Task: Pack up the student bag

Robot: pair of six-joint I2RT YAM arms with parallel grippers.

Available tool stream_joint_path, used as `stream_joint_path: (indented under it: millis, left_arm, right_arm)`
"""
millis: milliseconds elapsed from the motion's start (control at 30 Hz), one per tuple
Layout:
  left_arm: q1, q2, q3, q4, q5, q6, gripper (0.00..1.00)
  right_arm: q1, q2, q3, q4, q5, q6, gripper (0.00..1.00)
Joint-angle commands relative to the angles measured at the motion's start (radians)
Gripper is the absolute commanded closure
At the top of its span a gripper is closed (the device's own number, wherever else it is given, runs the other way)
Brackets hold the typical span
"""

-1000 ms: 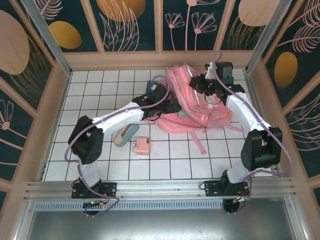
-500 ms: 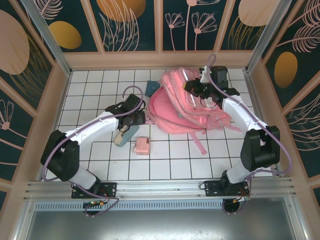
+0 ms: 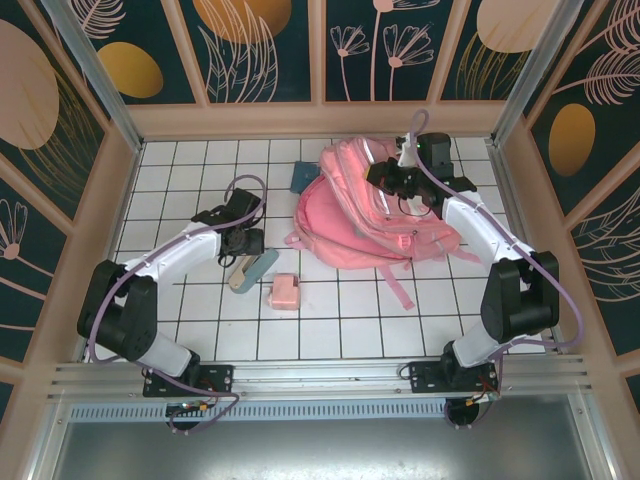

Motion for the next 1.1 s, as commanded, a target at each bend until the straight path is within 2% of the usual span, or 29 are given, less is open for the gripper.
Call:
stream_joint_path:
  millis: [0, 367, 533, 700, 800, 933, 1067]
  left_arm:
    - [0.012, 0.029, -0.012, 0.009, 0.040, 0.048, 0.42]
    - [0.018, 0.113, -0.037, 0.031, 0.045, 0.061, 0.55]
    - [0.018, 0.117, -0.048, 0.039, 0.063, 0.059, 0.68]
    - [0.018, 0.097, -0.056, 0.043, 0.070, 0.057, 0.73]
    - [0.018, 0.090, -0.062, 0.043, 0.066, 0.055, 0.81]
    - [0.018, 0.074, -0.062, 0.040, 0.066, 0.045, 1.00]
    - [0.018, 0.037, -0.042, 0.027, 0.077, 0.037, 1.00]
  right_arm:
    - [0.018, -0.048, 0.004, 0.051, -0.036, -0.001, 1.00]
    - [0.018, -0.049, 0.020, 0.029, -0.029, -0.014, 1.00]
    - [0.014, -0.049, 0.025, 0.019, -0.025, -0.020, 1.00]
    - [0.010, -0.048, 0.029, 0.020, -0.025, -0.020, 1.00]
    - [0.008, -0.045, 0.031, 0.023, -0.023, -0.017, 1.00]
    - [0.004, -0.042, 0.034, 0.025, -0.023, -0.014, 1.00]
    - [-0.002, -0.043, 0.040, 0.023, -0.022, -0.015, 1.00]
